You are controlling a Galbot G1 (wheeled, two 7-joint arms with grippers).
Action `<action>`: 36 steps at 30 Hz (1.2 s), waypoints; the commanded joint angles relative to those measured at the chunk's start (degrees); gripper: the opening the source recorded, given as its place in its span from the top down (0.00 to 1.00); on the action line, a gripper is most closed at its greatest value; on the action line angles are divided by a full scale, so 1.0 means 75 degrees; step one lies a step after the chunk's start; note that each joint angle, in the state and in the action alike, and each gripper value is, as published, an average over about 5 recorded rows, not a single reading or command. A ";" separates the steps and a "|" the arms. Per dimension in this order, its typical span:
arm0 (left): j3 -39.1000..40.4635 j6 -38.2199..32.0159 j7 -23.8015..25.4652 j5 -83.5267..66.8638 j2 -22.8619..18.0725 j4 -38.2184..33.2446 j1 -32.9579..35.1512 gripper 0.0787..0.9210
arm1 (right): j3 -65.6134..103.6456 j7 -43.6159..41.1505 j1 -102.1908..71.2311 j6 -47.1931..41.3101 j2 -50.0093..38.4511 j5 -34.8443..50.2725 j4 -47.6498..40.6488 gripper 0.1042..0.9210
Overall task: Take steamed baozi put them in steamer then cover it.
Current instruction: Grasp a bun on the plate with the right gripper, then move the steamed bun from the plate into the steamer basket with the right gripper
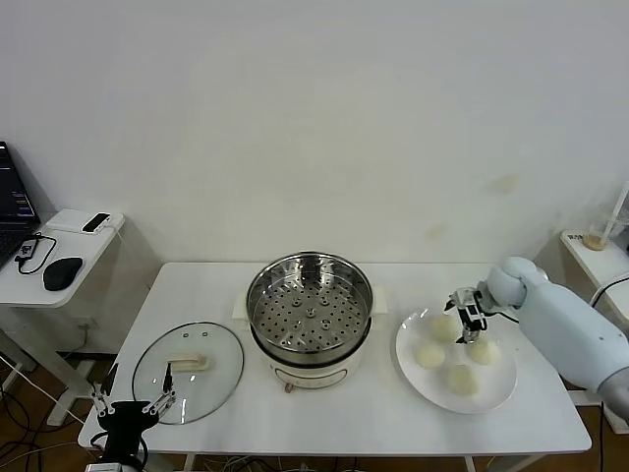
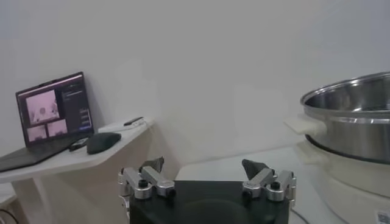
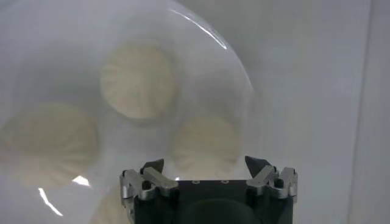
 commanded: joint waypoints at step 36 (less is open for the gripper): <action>0.0176 0.0013 -0.0017 -0.0132 0.0093 0.0143 -0.0188 0.12 | -0.1669 -0.0247 0.3113 -0.0353 -0.0731 0.2104 0.1437 0.37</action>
